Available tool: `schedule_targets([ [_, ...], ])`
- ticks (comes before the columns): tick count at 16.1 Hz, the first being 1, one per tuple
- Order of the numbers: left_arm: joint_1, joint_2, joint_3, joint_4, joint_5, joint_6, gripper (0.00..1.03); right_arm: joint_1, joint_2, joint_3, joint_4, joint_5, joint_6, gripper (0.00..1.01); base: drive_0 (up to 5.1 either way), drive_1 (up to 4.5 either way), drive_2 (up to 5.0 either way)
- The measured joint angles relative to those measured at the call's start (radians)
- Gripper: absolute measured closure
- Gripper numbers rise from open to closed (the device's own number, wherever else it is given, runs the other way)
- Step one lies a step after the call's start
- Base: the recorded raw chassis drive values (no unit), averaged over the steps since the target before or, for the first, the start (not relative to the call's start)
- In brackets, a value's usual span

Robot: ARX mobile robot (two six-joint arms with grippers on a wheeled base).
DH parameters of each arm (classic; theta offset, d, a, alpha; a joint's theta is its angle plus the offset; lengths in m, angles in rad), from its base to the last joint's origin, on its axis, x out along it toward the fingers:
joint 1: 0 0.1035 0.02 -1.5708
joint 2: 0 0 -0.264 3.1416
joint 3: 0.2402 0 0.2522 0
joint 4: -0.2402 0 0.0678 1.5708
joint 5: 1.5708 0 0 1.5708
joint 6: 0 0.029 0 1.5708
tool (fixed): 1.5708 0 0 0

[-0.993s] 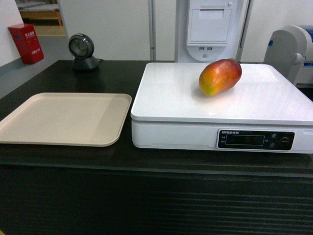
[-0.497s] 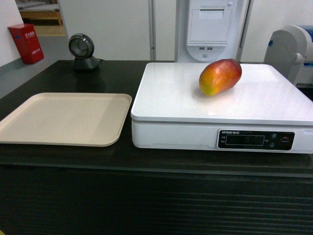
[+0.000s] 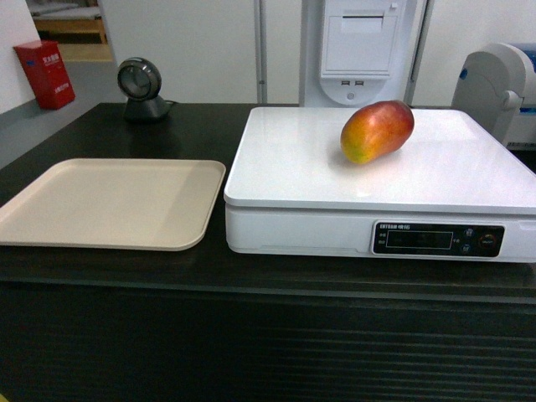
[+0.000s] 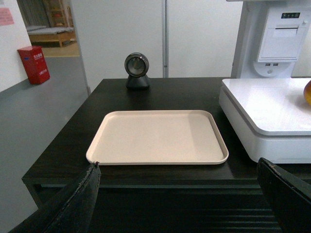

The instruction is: Place dark red mango on scale at checkout

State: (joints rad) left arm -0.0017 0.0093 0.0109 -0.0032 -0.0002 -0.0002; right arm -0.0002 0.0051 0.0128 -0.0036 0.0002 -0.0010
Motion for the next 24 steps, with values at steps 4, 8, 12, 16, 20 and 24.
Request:
schedule_targets([
  [4, 0.0, 0.0, 0.0, 0.003, 0.0, 0.0, 0.05, 0.0, 0.0, 0.0, 0.002, 0.0, 0.0, 0.03, 0.0, 0.0, 0.0],
  [8, 0.0, 0.0, 0.0, 0.001, -0.001, 0.0, 0.05, 0.0, 0.0, 0.0, 0.0, 0.0, 0.0, 0.03, 0.0, 0.0, 0.0],
  [12, 0.0, 0.0, 0.0, 0.0, 0.0, 0.0, 0.05, 0.0, 0.0, 0.0, -0.001, 0.0, -0.001, 0.03, 0.0, 0.0, 0.0],
  [16, 0.0, 0.0, 0.0, 0.0, 0.0, 0.0, 0.05, 0.0, 0.0, 0.0, 0.001, 0.0, 0.0, 0.03, 0.0, 0.0, 0.0],
  [20, 0.0, 0.0, 0.0, 0.0, 0.0, 0.0, 0.05, 0.0, 0.0, 0.0, -0.001, 0.0, 0.0, 0.03, 0.0, 0.0, 0.0],
  [24, 0.0, 0.0, 0.0, 0.0, 0.0, 0.0, 0.05, 0.0, 0.0, 0.0, 0.0, -0.001, 0.0, 0.03, 0.0, 0.0, 0.0],
])
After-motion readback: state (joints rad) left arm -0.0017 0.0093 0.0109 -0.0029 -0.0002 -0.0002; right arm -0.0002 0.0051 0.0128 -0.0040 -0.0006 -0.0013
